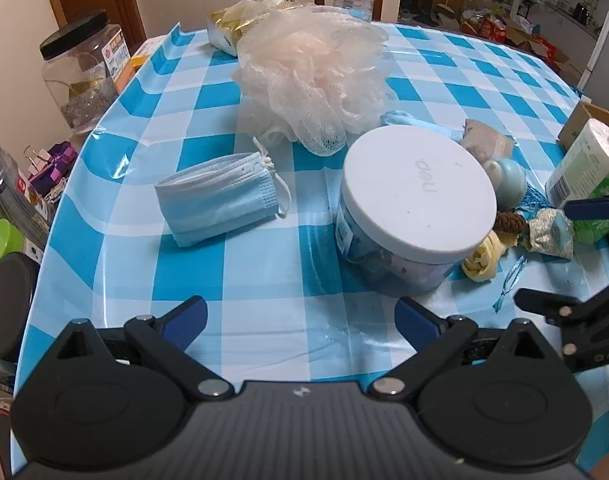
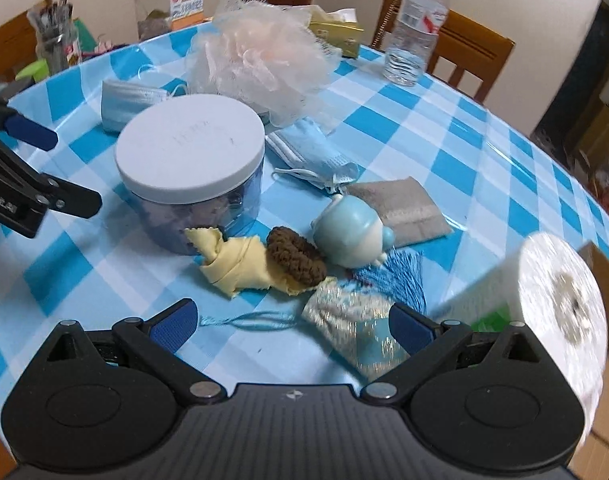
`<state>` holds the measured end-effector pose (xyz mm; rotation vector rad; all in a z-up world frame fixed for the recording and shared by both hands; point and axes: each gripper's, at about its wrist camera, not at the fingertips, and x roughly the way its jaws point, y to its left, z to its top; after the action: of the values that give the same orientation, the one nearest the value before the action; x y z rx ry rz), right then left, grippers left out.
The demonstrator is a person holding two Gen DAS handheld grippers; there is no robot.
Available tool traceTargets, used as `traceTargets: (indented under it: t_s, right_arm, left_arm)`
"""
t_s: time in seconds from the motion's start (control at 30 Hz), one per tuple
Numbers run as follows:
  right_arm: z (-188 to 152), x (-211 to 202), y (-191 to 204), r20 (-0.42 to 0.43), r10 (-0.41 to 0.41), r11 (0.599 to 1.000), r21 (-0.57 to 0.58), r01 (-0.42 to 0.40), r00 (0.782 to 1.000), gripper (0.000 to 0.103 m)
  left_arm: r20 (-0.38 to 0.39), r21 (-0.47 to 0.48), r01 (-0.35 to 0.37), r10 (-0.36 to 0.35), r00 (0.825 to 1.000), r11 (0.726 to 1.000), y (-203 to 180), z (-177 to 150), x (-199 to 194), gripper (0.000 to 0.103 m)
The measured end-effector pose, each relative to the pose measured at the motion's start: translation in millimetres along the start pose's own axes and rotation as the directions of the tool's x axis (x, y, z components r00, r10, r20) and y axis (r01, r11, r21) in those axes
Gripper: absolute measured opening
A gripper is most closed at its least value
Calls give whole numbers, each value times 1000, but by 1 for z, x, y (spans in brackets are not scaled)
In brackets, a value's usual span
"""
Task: Organize soft objects
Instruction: 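Move both tools back over the table toward the mask and sachet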
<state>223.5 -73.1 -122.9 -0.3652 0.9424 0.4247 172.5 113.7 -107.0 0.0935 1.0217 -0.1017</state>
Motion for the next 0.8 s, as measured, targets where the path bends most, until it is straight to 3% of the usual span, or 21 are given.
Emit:
traceTargets:
  t_s: [0.4, 0.7, 0.8]
  right_arm:
    - [11, 34, -6, -49, 41, 998, -35, -43, 998, 103]
    - [-4, 24, -6, -138, 136, 989, 77, -126, 981, 103]
    - [-9, 21, -6, -176, 200, 975, 137, -177, 964, 103]
  left_arm:
    - [-6, -22, 3, -3, 1000, 1000, 3, 3, 3, 100]
    - [3, -19, -2, 3, 1000, 1000, 8, 8, 8, 100]
    - [9, -21, -21, 21, 1000, 1000, 12, 11, 12, 100]
